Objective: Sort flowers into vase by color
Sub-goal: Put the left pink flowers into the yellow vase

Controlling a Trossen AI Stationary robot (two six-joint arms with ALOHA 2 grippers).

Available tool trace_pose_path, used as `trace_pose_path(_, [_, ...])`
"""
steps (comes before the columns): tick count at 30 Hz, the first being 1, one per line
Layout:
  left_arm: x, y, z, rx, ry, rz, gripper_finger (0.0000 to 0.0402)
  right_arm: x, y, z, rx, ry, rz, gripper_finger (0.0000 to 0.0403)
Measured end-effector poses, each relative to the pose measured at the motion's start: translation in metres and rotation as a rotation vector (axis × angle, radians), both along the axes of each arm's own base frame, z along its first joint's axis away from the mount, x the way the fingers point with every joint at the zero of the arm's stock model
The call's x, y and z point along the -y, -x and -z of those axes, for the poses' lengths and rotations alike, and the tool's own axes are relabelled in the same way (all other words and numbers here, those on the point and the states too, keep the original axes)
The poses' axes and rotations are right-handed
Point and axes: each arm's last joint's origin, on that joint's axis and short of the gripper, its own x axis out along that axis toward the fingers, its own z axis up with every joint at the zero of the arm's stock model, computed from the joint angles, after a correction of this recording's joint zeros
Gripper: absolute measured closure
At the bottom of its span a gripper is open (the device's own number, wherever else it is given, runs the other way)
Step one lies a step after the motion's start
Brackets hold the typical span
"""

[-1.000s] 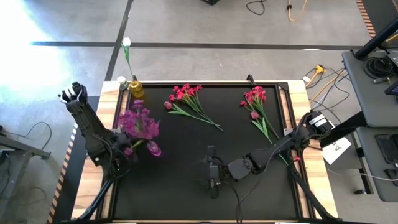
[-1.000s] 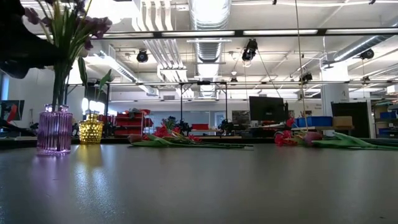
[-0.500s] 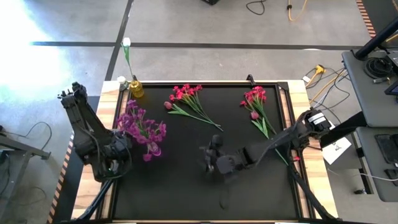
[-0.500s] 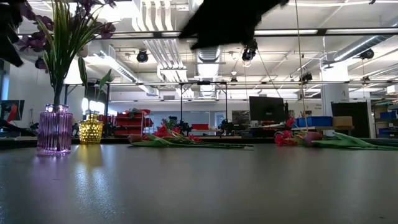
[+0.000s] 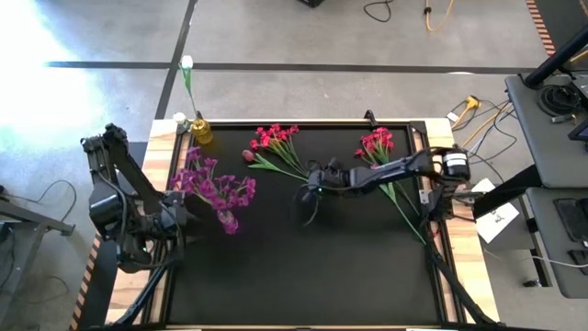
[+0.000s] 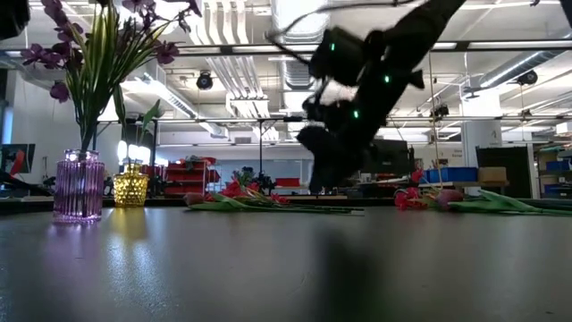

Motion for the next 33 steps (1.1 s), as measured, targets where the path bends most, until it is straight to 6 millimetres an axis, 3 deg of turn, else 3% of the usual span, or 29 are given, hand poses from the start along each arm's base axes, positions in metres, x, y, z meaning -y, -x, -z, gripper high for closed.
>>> trace_pose_path(7, [-0.005,0.000,-0.032,0.150,-0.090,0.019,0.0222,0.018,0.002,0.029,-0.052,-0.021,0.057,0.0293])
trace_pose_path(12, [-0.012,0.000,-0.047,0.339,-0.255,-0.074,0.0230,0.006,-0.001,0.029,-0.056,-0.021,0.022,0.0374])
trace_pose_path(14, [-0.014,0.000,-0.050,0.394,-0.295,-0.116,0.0233,-0.005,0.001,0.026,-0.075,-0.031,-0.002,0.0384])
trace_pose_path(19, [-0.017,0.001,-0.055,0.459,-0.323,-0.169,0.0237,-0.041,0.018,0.015,-0.193,-0.086,-0.035,0.0387])
trace_pose_path(25, [-0.016,0.000,-0.053,0.471,-0.341,-0.179,0.0237,-0.093,0.060,-0.005,-0.417,-0.172,-0.029,0.0380])
trace_pose_path(29, [-0.018,0.001,-0.055,0.501,-0.358,-0.207,0.0226,-0.124,0.080,-0.019,-0.449,-0.201,-0.032,0.0326])
trace_pose_path(33, [-0.021,0.002,-0.054,0.502,-0.337,-0.213,0.0204,-0.138,0.082,-0.034,-0.362,-0.189,-0.059,0.0251])
